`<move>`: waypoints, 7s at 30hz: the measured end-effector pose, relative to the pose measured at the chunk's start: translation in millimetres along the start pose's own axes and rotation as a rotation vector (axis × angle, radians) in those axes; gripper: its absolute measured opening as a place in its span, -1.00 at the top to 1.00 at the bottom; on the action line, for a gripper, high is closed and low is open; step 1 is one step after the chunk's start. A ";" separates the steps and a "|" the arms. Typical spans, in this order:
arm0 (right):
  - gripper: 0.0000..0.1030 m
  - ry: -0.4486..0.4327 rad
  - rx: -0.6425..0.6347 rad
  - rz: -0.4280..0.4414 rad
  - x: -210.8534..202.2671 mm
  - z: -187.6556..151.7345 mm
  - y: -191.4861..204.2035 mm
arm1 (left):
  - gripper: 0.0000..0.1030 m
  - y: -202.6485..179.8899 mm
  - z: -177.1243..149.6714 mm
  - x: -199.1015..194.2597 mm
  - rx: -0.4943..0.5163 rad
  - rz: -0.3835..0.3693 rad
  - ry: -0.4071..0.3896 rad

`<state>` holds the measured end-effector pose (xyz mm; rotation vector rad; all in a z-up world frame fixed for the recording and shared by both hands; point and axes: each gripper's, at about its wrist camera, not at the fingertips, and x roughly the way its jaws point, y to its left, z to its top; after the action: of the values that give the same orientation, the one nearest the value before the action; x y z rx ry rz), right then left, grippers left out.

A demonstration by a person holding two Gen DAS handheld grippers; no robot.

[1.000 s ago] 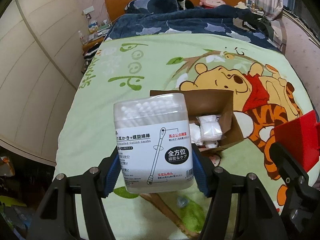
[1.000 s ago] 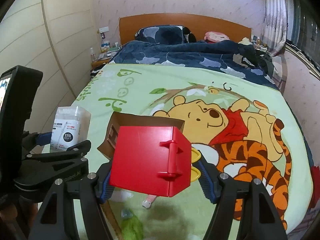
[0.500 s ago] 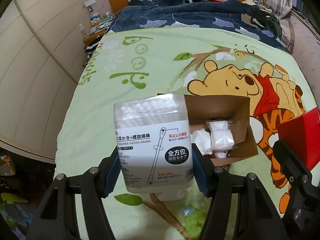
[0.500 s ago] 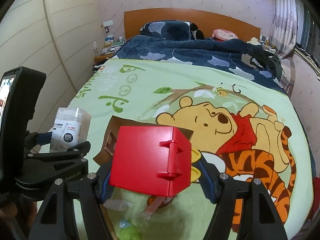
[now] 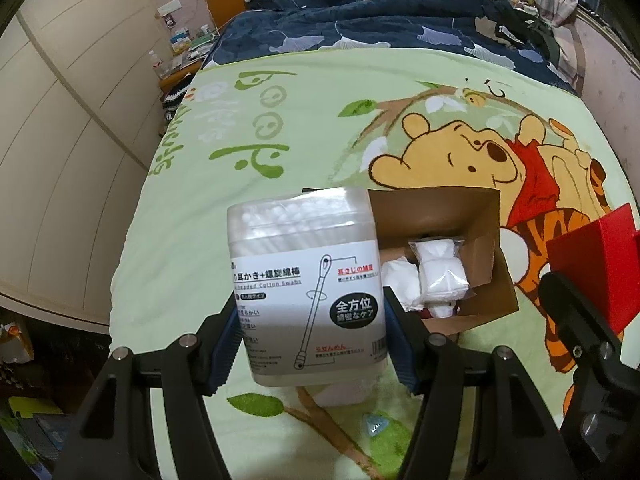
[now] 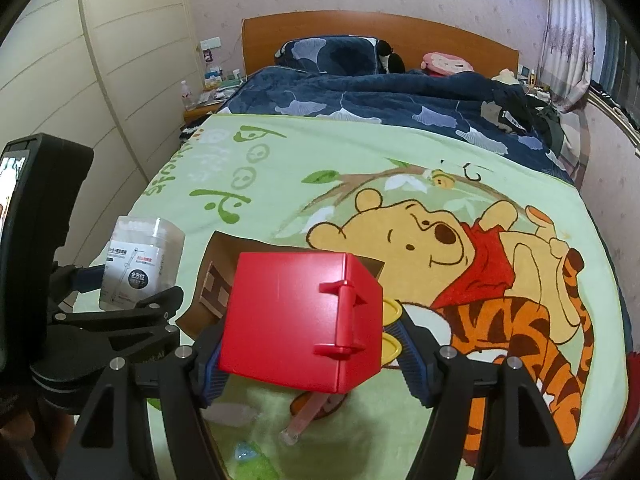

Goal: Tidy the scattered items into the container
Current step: 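Carry the swab container and red block with both tools over the cardboard box, then lower both tools into the box and open them to release container and block, then withdraw both tools from the box toward the pink roller and blue stone, then grasp the pale blue stone with the left tool while the right tool grasps the pink hair roller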

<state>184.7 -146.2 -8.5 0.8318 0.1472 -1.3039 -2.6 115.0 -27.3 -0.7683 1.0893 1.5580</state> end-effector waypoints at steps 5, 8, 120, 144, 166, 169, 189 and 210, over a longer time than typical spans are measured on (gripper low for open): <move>-0.38 0.005 0.002 -0.003 4.4 1.9 -0.5 | -0.26 0.9 3.1 6.2 -0.002 0.007 0.010; -0.38 0.017 0.002 -0.002 6.9 2.4 -1.2 | -0.26 1.3 5.7 11.0 -0.003 0.011 0.020; -0.55 -0.047 0.085 -0.089 -68.2 -49.6 -14.8 | -0.63 -24.5 -60.8 -42.1 0.069 -0.030 0.019; -0.55 0.067 0.119 -0.101 -67.2 -113.8 -21.5 | -0.63 -25.0 -112.4 -31.6 0.009 -0.048 0.108; -0.55 0.260 0.117 -0.039 -4.7 -191.4 -12.5 | -0.63 7.8 -205.4 53.9 -0.130 -0.025 0.335; -0.55 0.277 0.124 -0.035 4.0 -196.4 -11.5 | -0.63 19.1 -216.7 69.2 -0.189 -0.041 0.366; -0.55 0.395 0.175 -0.066 52.5 -240.4 -33.0 | -0.48 -54.0 -225.4 173.7 -0.178 -0.182 0.364; -0.55 0.326 0.234 0.010 161.0 -187.4 -15.1 | 0.20 -16.5 -238.1 178.1 -0.206 -0.044 0.326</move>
<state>284.4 -158.7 -234.7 1.2428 0.2509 -1.1820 -45.5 -35.5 -280.6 -1.2107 1.1447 1.5575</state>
